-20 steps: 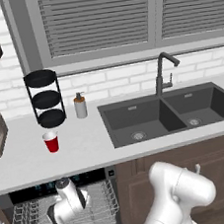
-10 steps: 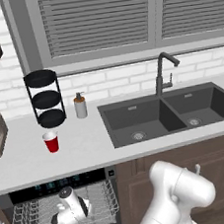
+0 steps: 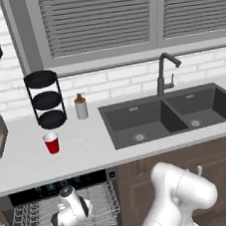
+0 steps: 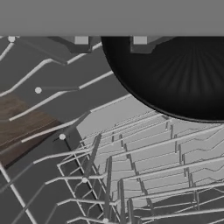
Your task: Pick up the cup and bowl from the counter, place them in the dishwasher, and close the dishwasher door.
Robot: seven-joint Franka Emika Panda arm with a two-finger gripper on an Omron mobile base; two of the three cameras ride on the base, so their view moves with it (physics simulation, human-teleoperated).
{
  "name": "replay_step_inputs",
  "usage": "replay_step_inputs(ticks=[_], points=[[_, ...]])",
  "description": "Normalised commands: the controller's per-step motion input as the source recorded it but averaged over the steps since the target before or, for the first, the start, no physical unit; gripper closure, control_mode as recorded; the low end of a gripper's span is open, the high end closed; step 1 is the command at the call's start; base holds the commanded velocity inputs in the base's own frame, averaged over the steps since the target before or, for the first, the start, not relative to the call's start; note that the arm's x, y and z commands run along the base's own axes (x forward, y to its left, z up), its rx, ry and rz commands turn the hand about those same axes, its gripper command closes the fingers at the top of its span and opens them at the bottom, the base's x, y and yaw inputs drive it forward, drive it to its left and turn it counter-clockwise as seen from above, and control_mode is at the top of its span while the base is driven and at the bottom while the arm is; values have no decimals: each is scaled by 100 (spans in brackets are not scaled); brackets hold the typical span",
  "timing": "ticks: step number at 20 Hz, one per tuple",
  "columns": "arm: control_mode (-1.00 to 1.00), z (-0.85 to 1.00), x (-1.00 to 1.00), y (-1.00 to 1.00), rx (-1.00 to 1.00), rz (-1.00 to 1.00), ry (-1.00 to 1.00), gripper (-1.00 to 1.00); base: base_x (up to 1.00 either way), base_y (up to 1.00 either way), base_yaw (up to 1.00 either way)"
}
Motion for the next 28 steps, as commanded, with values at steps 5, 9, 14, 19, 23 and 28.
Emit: replay_step_inputs(ticks=[5, 9, 14, 19, 23, 28], points=[[-100, 9, -15, 0, 0, 0, -2, -100, 0, 0, 0], [-100, 35, -19, 0, 0, 0, -4, -100, 0, 0, 0], [-100, 78, -13, -1, 0, 0, -3, -100, 0, 0, 0], [-100, 100, 3, 0, 0, 1, 0, -100, 0, 0, 0], [-100, 100, -12, 0, 0, 10, 5, -100, 0, 0, 0], [-100, 100, -30, 0, 0, 21, 1, -100, 0, 0, 0]])
